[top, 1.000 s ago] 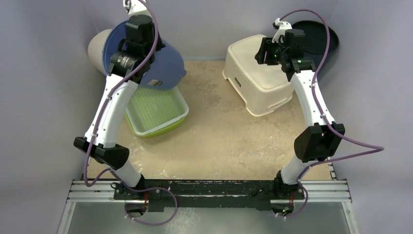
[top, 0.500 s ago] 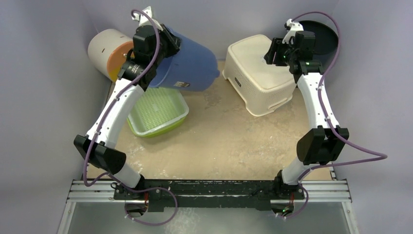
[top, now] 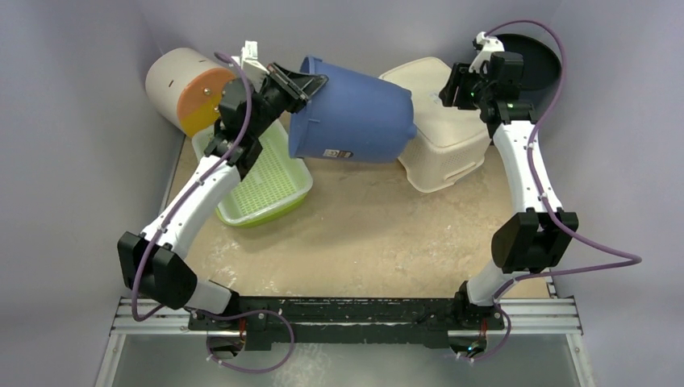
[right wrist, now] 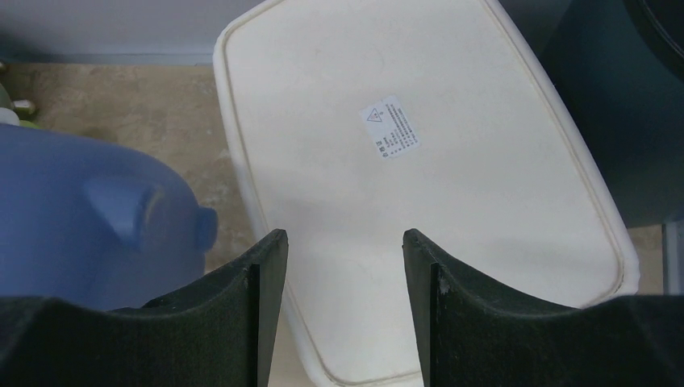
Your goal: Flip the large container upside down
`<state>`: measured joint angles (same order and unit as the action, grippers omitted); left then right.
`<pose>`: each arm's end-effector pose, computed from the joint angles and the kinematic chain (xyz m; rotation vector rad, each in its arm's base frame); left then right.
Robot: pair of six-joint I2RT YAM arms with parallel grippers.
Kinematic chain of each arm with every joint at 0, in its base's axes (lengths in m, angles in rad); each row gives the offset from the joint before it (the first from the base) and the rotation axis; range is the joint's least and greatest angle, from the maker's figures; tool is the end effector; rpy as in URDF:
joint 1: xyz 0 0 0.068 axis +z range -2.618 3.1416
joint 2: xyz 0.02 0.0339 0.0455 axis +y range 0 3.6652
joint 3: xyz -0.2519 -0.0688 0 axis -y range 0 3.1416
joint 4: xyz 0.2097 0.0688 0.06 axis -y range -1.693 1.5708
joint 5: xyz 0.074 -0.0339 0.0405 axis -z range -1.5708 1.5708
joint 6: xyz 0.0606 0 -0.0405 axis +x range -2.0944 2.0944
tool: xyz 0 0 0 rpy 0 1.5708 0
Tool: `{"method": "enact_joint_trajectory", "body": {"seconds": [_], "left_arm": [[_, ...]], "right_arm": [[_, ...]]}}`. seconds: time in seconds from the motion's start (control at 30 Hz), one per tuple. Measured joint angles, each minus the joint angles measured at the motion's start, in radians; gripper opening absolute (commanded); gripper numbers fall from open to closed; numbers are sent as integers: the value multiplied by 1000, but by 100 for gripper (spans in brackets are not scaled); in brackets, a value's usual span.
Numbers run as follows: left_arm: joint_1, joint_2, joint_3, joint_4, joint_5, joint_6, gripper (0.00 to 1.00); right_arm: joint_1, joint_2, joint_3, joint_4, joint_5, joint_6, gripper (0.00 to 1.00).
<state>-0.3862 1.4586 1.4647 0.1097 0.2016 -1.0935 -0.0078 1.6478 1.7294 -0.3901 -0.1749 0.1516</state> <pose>0.3045 -0.1369 0.4405 -0.3830 1.5615 -1.3289 0.3709 0.0077 0.4010 0.0296 1.8826 0.2630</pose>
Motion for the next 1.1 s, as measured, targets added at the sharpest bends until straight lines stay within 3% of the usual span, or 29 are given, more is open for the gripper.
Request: {"method": "enact_joint_trajectory", "body": {"seconds": [0.2, 0.5, 0.7, 1.1], "left_arm": [[4, -26, -256, 365, 39, -257, 0], [5, 10, -502, 882, -6, -586, 0], [5, 46, -655, 1048, -38, -679, 0], [6, 174, -793, 1146, -29, -758, 0]], "right_arm": [[-2, 0, -3, 0, 0, 0, 57], [-6, -15, -10, 2, 0, 0, 56], [-6, -42, -19, 1, 5, -1, 56], [-6, -51, -24, 2, 33, -10, 56]]}}
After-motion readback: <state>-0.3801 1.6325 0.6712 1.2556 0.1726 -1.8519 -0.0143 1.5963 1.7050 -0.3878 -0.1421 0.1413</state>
